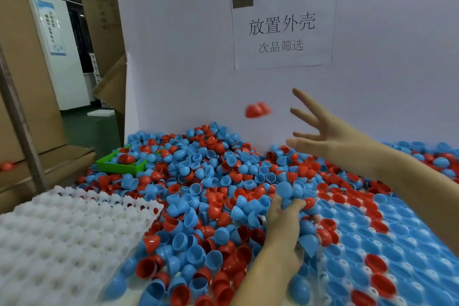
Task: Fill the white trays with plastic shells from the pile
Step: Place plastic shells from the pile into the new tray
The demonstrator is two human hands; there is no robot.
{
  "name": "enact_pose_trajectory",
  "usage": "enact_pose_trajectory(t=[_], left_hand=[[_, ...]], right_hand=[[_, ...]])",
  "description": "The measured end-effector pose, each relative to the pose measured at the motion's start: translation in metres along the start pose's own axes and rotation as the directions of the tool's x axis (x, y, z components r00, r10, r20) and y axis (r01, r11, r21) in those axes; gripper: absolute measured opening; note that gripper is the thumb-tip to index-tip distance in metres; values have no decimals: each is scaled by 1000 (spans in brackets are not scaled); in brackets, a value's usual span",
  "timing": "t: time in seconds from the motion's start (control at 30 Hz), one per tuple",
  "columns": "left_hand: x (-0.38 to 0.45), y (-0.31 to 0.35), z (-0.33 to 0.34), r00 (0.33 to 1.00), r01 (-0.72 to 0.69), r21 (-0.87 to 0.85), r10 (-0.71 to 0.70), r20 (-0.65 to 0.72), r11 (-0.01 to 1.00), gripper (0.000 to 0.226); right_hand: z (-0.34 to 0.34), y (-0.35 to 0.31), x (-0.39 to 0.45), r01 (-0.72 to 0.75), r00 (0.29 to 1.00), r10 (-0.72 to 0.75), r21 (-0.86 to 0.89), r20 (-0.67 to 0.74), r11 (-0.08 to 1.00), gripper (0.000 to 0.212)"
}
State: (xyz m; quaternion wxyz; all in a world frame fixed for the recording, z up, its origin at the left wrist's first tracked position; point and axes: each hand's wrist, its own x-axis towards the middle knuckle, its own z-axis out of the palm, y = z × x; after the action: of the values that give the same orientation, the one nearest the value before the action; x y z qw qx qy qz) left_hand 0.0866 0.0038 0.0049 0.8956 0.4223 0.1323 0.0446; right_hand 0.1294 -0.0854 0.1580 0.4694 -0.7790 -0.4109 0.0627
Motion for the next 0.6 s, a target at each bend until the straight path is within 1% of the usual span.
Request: enact_pose_trajectory(t=[0.03,0.07,0.1,0.17,0.23,0.3,0.37,0.47,0.6], left_hand=[[0,0,0,1000,-2,-1,2,1,1000,25],[0,1,0,1000,-6,0,6,1,1000,25],[0,1,0,1000,-11,0,11,-4,1000,25],[0,1,0,1000,-18,3,18,0,1000,27],[-1,1,1,1000,-15,5,15,-3,1000,27],[-2,1,1,1000,-14,1,14,9,1000,24],[-3,1,2,1000,-21,11,21,13,1000,19],[-4,-1,3,999,-36,51,35,24,998,18],[-5,-2,4,998,-53,88,49,48,995,23]], right_hand=[[5,0,0,36,999,-35,-75,11,997,92],[11,11,3,65,998,-64,-144,11,987,93],[13,13,3,61,998,-63,-148,-10,987,90],[11,20,0,-23,998,13,-181,-54,983,80],[20,36,-15,-33,999,26,-253,-34,967,65],[21,51,-26,-35,998,20,-283,-55,959,46],[26,64,-38,-71,995,50,-283,-82,956,35],[35,86,-51,-105,986,61,-289,-157,952,32],[42,101,-59,-112,960,36,-265,-278,958,40]])
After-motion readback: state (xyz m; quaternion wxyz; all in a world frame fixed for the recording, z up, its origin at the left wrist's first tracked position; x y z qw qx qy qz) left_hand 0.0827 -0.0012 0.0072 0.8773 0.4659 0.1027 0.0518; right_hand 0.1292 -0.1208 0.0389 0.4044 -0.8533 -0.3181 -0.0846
